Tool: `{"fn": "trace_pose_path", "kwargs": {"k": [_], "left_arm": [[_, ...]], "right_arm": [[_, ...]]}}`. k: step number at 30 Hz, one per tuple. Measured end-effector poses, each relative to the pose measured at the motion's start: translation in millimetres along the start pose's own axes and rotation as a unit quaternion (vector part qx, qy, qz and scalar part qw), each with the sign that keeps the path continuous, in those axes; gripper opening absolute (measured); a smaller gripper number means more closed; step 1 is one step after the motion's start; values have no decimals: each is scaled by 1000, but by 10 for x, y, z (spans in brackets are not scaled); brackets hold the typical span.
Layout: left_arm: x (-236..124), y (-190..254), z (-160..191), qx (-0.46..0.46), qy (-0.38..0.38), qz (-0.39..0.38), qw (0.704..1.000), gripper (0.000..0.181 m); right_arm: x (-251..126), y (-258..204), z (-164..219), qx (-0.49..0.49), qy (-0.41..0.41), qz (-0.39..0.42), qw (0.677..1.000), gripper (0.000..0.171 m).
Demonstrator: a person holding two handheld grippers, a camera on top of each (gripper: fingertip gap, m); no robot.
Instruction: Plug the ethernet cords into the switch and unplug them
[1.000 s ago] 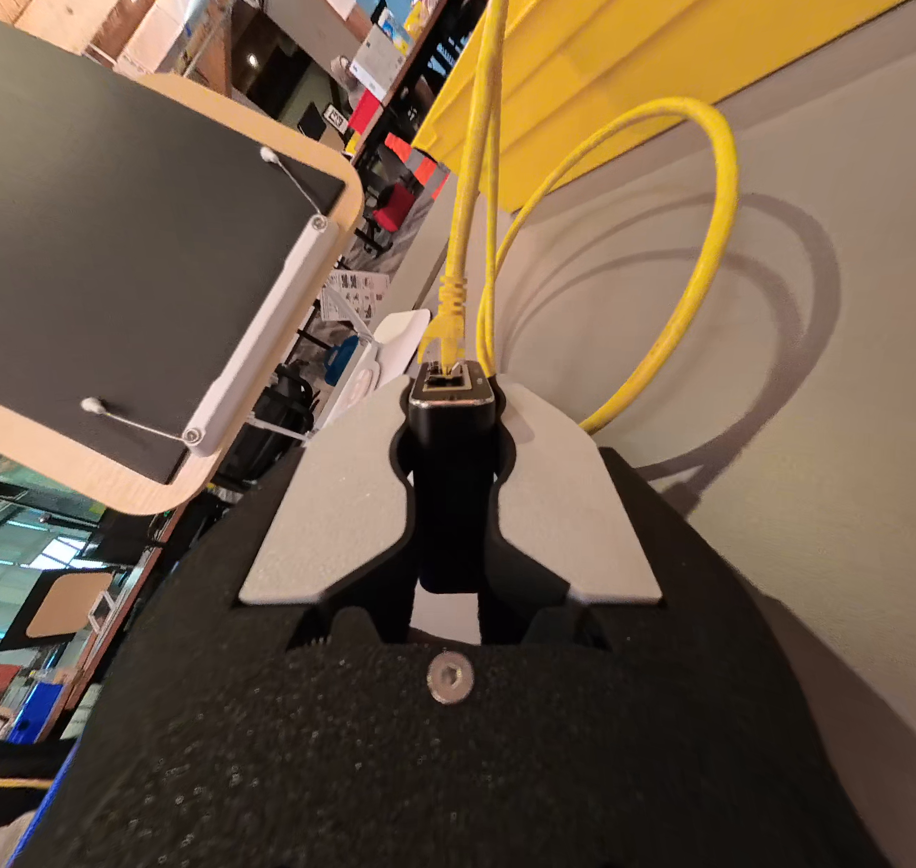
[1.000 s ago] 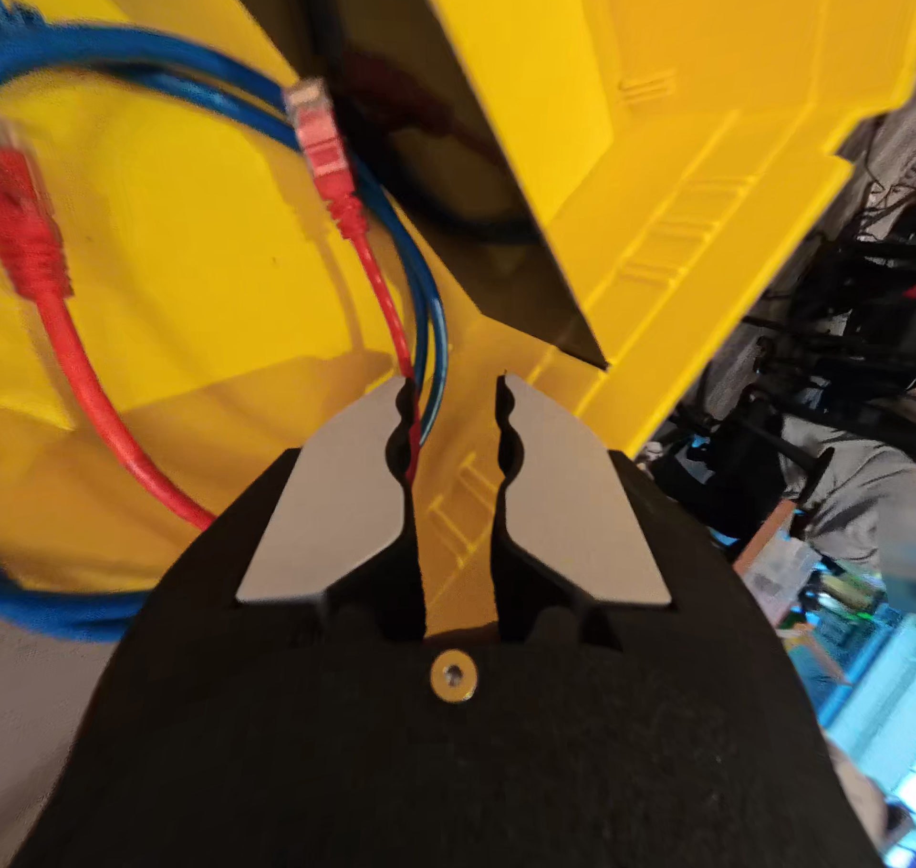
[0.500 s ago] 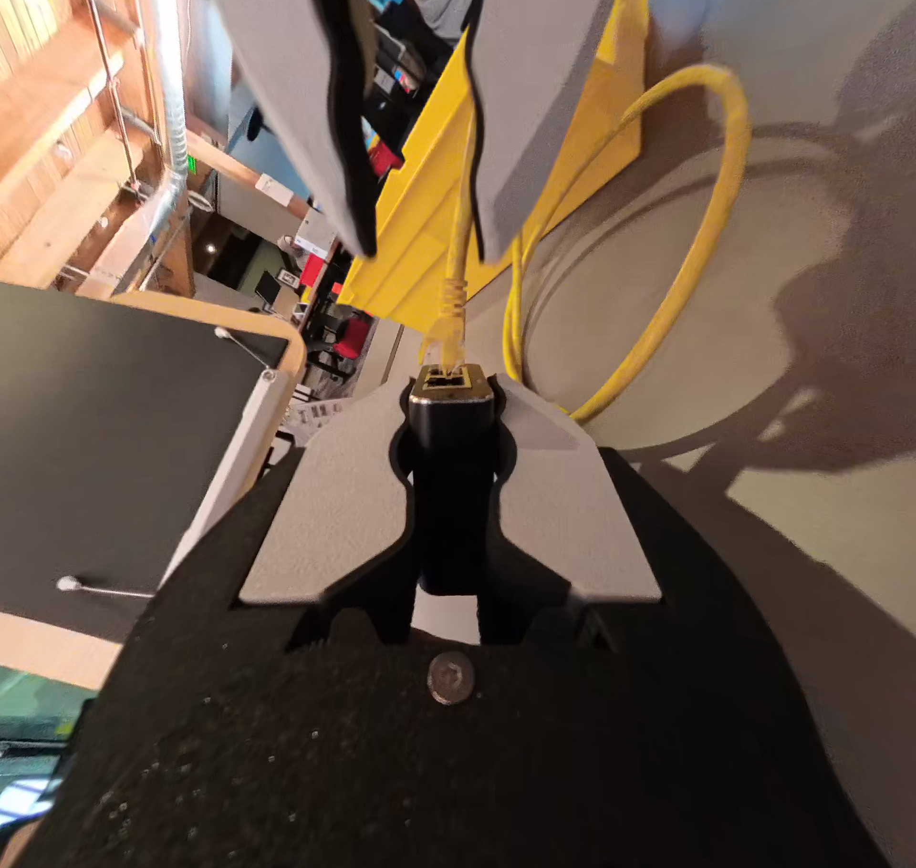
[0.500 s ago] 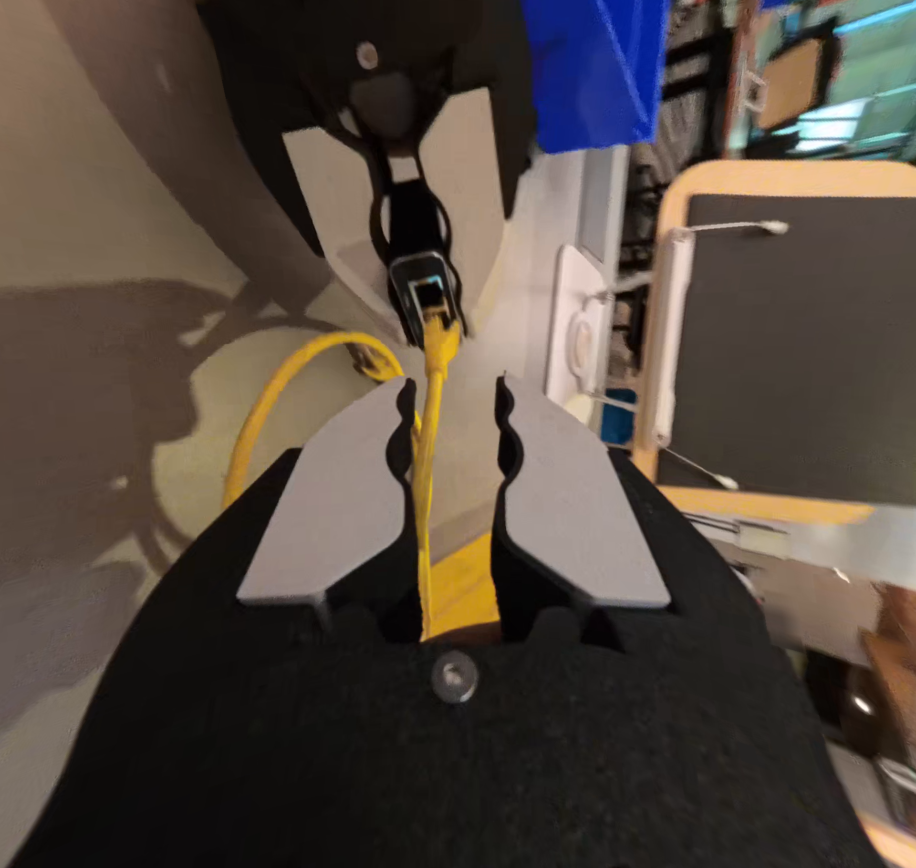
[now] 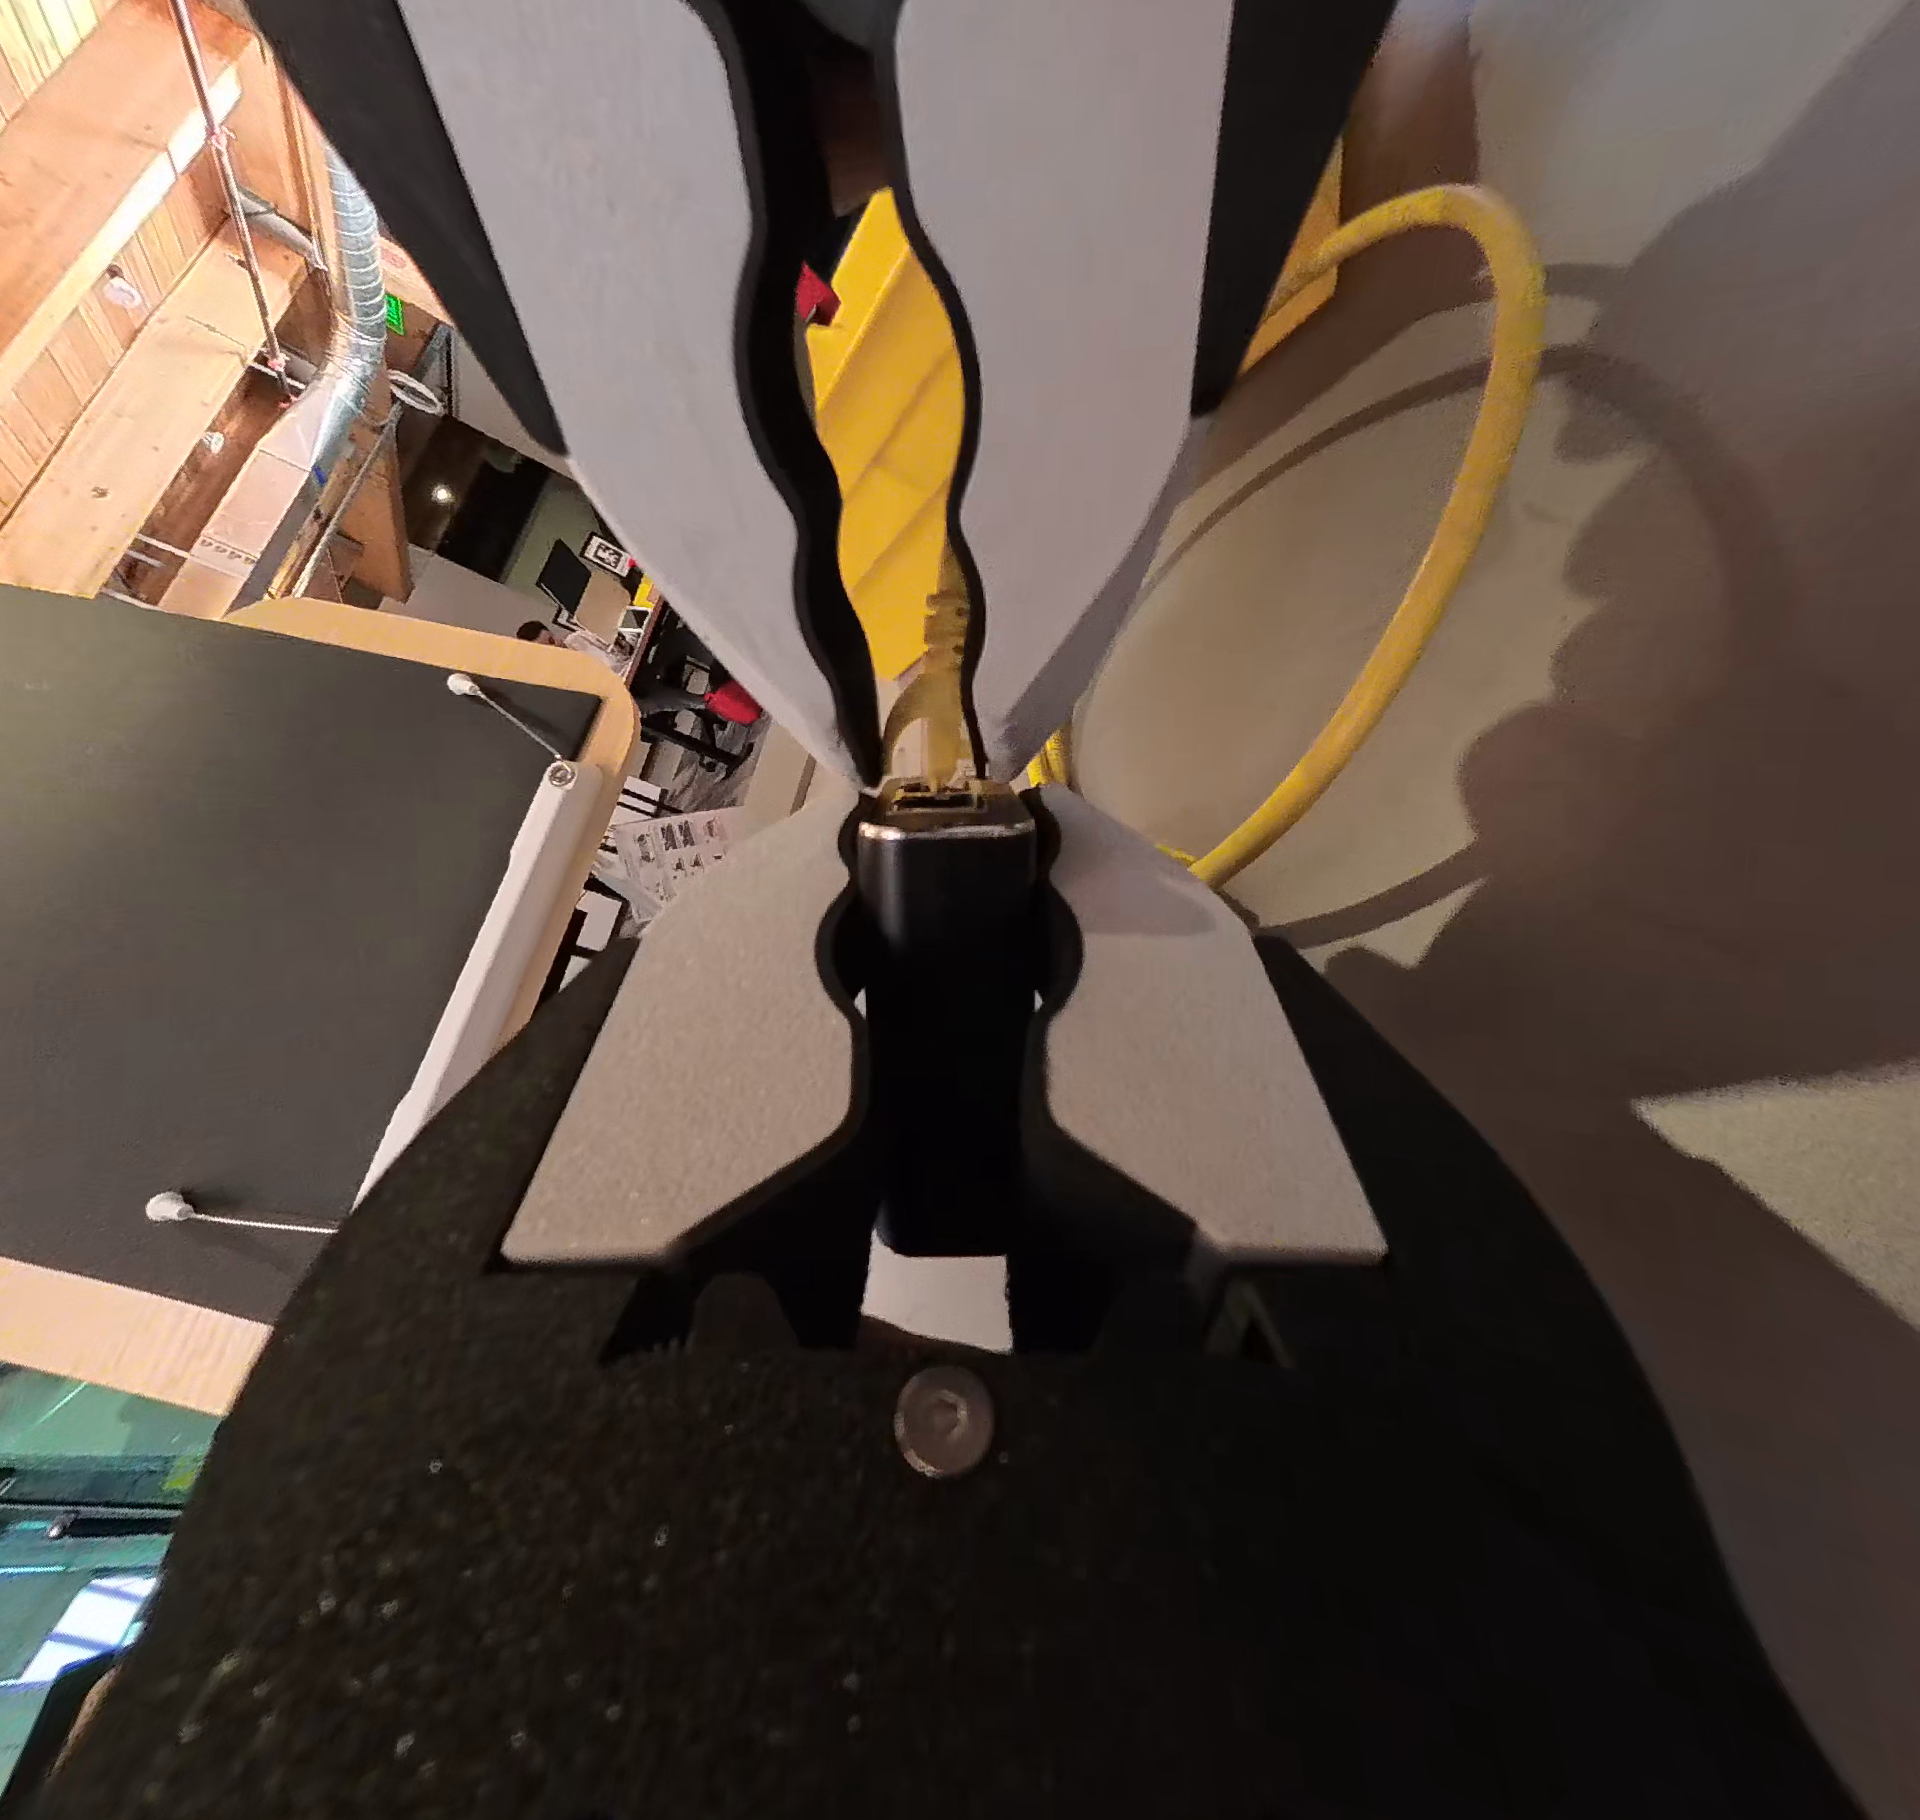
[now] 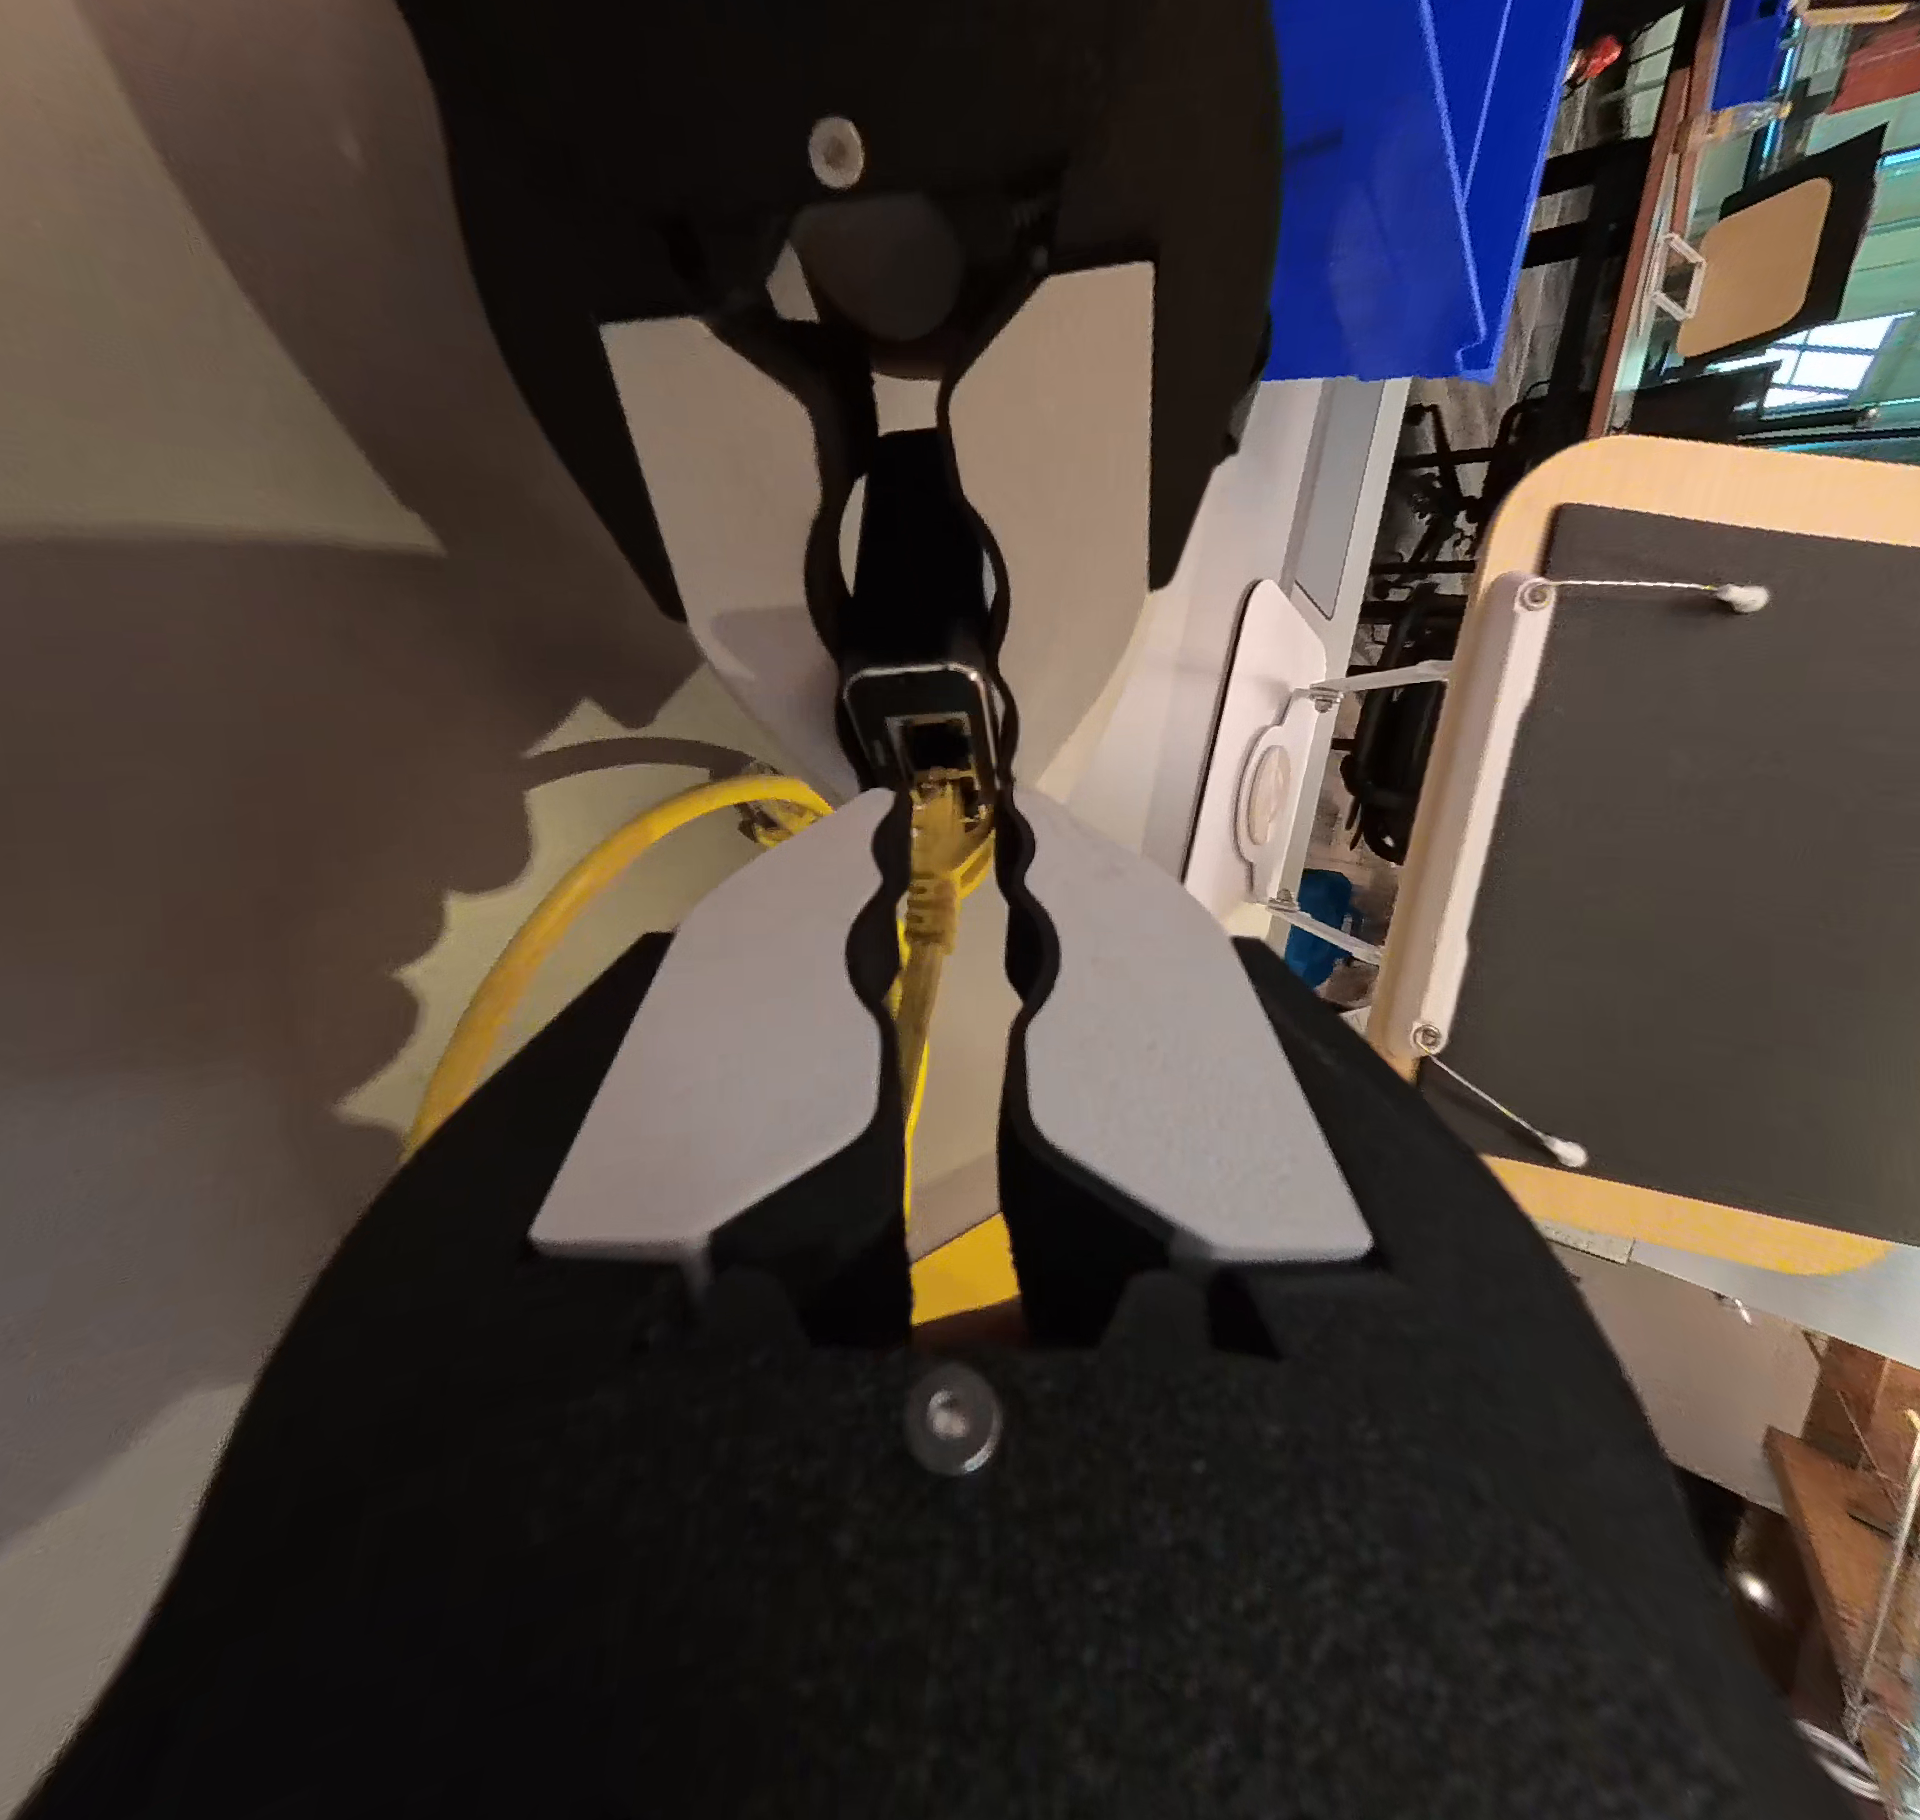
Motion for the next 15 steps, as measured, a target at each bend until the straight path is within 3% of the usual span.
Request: {"fn": "trace_pose_path", "kwargs": {"k": [15], "left_arm": [[26, -53, 14, -12, -9, -6, 1000, 26]], "right_arm": [[61, 33, 54, -18, -17, 36, 999, 15]]}}
Point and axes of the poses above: each gripper's, where its closed fingertips meet, x out along the fingers, z out of its underside, y = z × x across the jaws, the point moved 5 cm from there along -x, back along the fingers, and after that the axes turned 14 degrees about -y, right-handed, at the moved point
